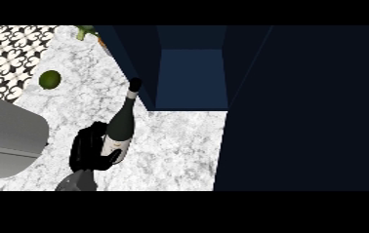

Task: Pick up the wine, place it into the cabinet and close the cabinet

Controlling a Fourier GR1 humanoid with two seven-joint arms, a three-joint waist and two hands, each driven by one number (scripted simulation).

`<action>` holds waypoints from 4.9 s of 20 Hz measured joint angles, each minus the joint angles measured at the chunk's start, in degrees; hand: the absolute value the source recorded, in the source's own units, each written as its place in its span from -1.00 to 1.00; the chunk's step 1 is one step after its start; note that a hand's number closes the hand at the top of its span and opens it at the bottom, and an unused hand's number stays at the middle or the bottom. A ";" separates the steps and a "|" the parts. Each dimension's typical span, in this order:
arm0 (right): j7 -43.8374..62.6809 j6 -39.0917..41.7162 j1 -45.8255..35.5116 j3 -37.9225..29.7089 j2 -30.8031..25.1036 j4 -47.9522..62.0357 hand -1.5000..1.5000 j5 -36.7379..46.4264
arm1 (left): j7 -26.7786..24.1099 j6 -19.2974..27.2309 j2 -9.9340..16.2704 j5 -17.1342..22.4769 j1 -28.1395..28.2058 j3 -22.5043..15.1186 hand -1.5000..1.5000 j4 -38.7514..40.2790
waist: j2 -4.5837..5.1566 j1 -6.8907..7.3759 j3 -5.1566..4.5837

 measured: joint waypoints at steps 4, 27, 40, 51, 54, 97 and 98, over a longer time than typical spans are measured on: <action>1.99 -0.40 -2.90 -1.15 -0.45 0.59 -1.00 -0.95 | 2.53 0.54 -1.40 0.45 1.55 -1.72 1.00 -5.06 | -0.01 0.08 0.02; 0.52 1.42 -0.70 -2.63 -0.56 0.88 -1.00 -2.44 | 12.79 30.93 -5.35 13.58 6.89 -33.54 1.00 -32.56 | 0.00 -0.28 0.02; 0.07 2.94 0.09 -4.04 -0.77 1.39 -1.00 -3.89 | 2.25 34.82 -5.38 23.89 -1.15 -40.38 1.00 -17.90 | 0.10 -0.62 0.01; -0.07 3.13 -1.61 -5.36 -1.10 2.67 -1.00 -5.05 | -2.65 38.68 -5.38 34.77 -14.47 -45.40 1.00 -8.07 | 0.16 -0.98 -0.01; -2.27 3.91 -0.55 -5.13 -0.51 3.71 -1.00 -5.44 | -2.74 38.22 -5.38 36.51 -17.78 -44.45 1.00 -4.67 | 0.20 -0.98 -0.01; -7.45 5.61 -1.89 -2.50 0.28 7.80 -1.00 -6.64 | 2.99 39.14 -5.38 49.35 -45.10 -40.42 1.00 21.46 | 1.53 -5.87 -0.04; -7.45 5.31 -2.81 -2.16 0.46 8.62 -1.00 -5.90 | 3.14 39.36 -5.39 49.63 -44.95 -40.99 1.00 21.08 | 1.53 -5.77 -0.05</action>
